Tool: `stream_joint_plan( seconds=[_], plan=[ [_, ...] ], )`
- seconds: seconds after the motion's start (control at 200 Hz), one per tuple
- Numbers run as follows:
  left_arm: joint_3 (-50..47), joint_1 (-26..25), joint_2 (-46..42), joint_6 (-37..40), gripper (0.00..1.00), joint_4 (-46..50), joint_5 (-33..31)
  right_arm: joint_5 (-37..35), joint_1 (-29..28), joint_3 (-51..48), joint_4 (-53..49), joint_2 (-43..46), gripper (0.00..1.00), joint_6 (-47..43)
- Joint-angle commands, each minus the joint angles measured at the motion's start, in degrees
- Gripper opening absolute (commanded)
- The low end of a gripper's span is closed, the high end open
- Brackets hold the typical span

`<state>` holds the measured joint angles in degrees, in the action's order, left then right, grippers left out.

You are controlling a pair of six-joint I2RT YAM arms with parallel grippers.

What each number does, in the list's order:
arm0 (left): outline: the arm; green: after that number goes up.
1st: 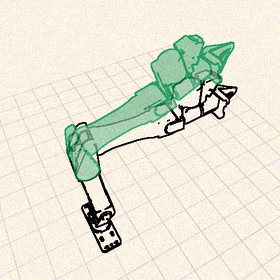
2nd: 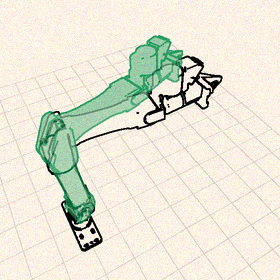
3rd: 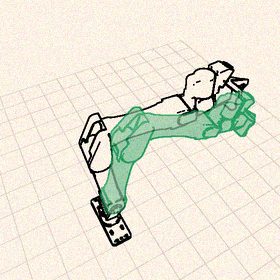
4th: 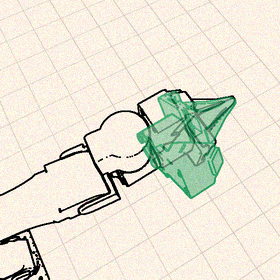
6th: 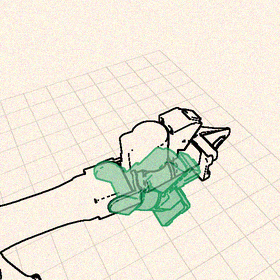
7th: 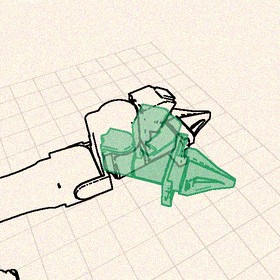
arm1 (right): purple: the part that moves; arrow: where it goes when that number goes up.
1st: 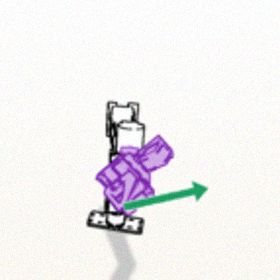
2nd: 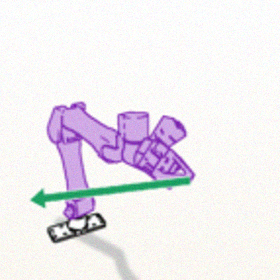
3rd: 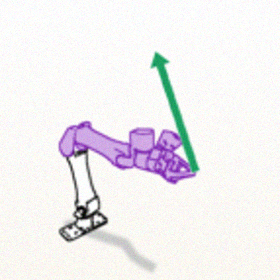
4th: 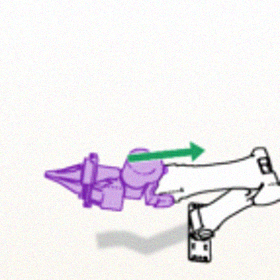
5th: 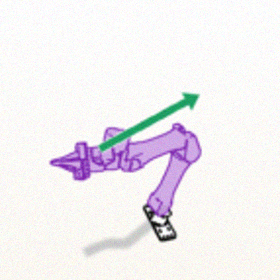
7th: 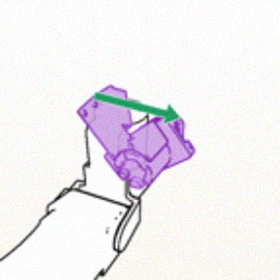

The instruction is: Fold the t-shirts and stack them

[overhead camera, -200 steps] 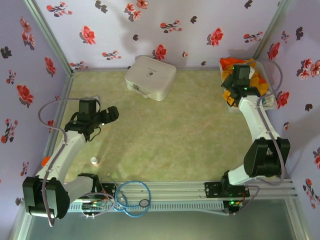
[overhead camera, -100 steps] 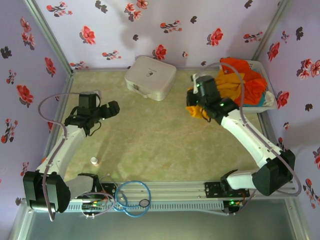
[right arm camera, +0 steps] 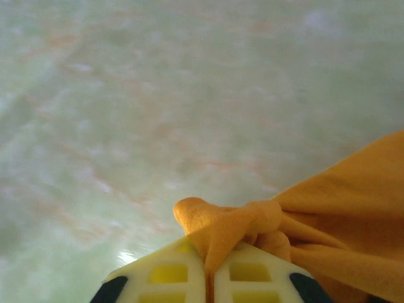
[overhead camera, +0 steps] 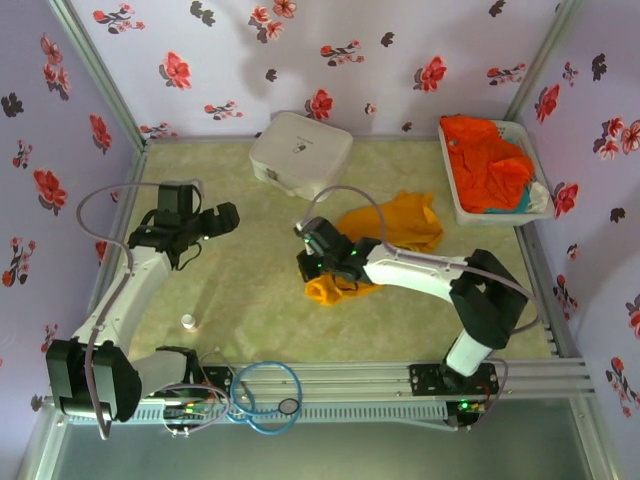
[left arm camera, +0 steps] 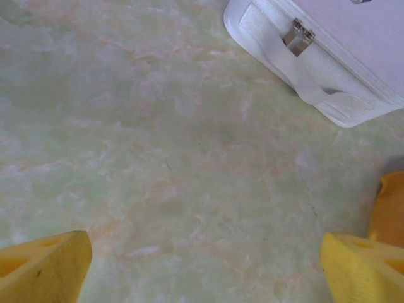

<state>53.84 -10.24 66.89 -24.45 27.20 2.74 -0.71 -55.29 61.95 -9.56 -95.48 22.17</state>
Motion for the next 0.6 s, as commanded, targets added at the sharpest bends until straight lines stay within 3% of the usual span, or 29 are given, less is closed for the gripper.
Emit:
stream_joint_plan(
  seconds=[0.0,0.18,0.225,0.345,0.59],
  plan=[
    [1.64,0.23,0.17,2.13,0.93,2.81,-2.17,3.25,-0.25,3.25,8.56,0.01,0.20,3.02],
    [1.31,-1.30,1.38,2.96,0.83,5.28,-4.04,-2.58,-0.14,5.72,6.15,1.07,0.77,-1.78],
    [0.95,-2.91,2.18,3.75,0.83,6.50,-5.90,-2.59,-0.07,5.51,5.89,1.62,0.98,-3.46],
    [-1.60,-6.45,3.90,2.03,0.86,7.25,-5.55,-7.84,0.01,3.03,5.27,3.36,0.99,-3.99],
    [-7.94,-16.05,3.25,-7.96,0.85,-0.26,-3.33,-12.65,3.91,-0.87,1.17,5.39,0.99,0.49]
  ],
)
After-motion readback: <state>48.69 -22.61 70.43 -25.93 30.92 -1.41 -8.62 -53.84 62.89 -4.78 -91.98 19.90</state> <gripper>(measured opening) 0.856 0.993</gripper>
